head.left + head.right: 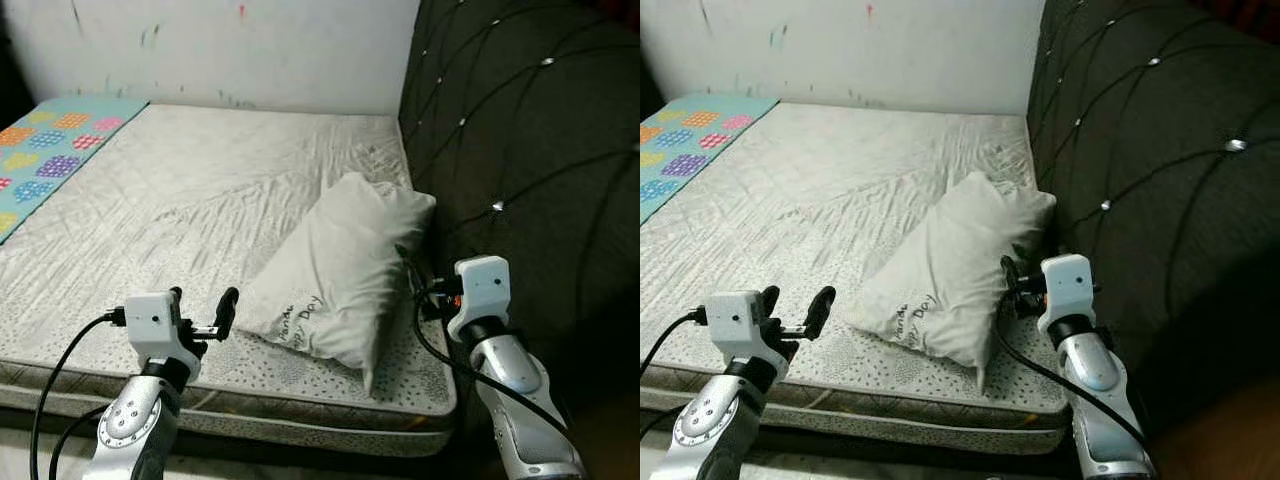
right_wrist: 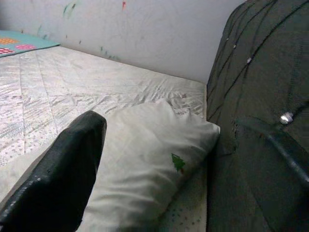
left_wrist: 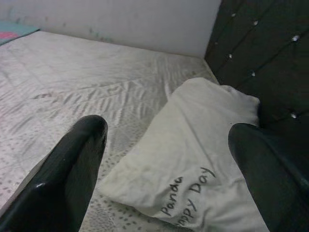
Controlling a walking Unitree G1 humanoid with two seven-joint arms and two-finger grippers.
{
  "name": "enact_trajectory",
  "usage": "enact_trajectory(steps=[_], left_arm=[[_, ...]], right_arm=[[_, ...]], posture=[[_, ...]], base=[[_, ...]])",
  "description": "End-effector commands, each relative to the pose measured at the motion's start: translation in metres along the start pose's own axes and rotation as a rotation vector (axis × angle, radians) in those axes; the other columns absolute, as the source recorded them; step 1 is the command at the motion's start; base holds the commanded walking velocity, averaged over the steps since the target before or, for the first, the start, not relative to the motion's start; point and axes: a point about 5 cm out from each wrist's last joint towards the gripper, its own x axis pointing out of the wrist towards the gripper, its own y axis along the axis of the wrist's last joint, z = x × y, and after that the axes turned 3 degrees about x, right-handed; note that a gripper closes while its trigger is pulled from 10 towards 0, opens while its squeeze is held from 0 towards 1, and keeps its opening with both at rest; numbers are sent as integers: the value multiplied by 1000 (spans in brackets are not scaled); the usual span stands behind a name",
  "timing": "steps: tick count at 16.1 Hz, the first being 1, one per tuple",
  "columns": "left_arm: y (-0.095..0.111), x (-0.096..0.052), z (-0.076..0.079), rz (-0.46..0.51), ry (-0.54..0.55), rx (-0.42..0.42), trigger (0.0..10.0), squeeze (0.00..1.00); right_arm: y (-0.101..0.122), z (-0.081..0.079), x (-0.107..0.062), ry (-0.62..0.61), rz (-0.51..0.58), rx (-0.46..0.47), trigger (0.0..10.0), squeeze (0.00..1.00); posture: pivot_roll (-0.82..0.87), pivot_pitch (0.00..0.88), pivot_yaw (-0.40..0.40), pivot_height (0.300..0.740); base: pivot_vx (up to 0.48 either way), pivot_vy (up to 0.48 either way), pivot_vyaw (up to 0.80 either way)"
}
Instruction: Clean up the room
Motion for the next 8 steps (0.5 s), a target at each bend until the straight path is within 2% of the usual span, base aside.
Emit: enact_trajectory(steps=[1, 8], left_arm=[[4, -1, 0, 17, -5, 10, 10000, 0], [5, -2, 3, 32, -15, 8, 10000, 0]], right_arm=[[1, -1, 0, 6, 0, 6, 10000, 0], [1, 0, 1, 15, 3, -10, 10000, 0]], posture=[[-171, 8, 11, 688], [-169, 8, 3, 688]], base=[[0, 0, 0], [0, 0, 0]])
